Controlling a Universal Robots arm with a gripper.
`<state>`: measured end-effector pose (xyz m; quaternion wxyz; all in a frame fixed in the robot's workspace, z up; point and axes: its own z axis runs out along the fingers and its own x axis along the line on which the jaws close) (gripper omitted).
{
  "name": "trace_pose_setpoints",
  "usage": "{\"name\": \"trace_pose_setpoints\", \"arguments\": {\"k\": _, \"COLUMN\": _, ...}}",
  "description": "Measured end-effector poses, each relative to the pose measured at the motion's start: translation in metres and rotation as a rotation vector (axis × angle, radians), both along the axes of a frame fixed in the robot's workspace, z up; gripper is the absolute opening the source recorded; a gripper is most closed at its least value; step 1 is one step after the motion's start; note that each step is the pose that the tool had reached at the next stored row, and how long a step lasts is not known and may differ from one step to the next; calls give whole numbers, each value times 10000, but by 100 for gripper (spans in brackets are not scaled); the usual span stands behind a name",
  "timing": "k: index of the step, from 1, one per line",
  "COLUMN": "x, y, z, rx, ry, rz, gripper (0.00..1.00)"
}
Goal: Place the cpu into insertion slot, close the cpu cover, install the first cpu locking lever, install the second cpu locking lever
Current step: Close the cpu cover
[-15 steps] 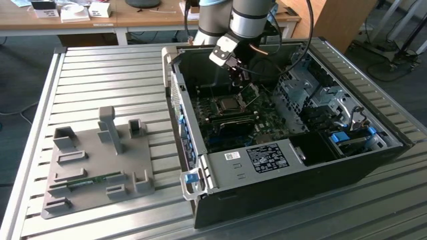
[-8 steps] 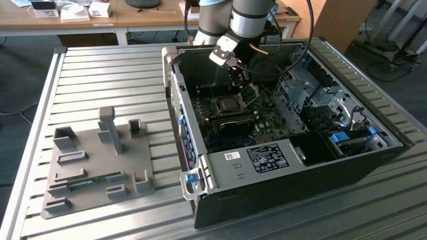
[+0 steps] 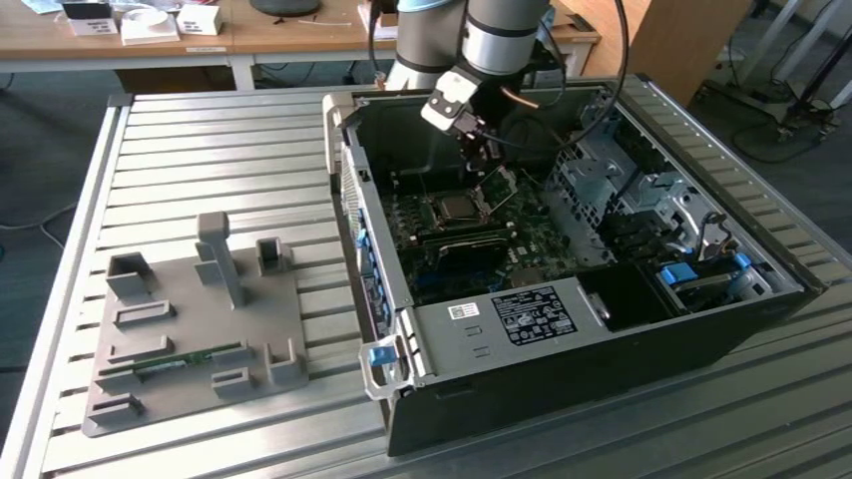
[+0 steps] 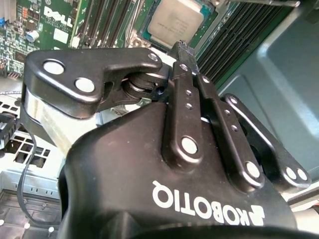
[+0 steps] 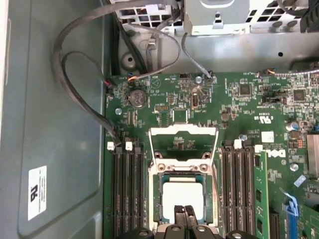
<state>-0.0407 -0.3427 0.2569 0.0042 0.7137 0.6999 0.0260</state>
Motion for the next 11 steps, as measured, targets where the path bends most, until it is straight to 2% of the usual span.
{"name": "trace_pose_setpoints", "arguments": {"k": 4, "x": 57, "y": 0, "z": 0, "rx": 2, "ry": -1, "rz": -1, "gripper": 11}}
{"name": "trace_pose_setpoints", "arguments": {"k": 11, "x": 61, "y": 1, "z": 3, "rx": 1, "ry": -1, "rz": 0, "gripper": 11}}
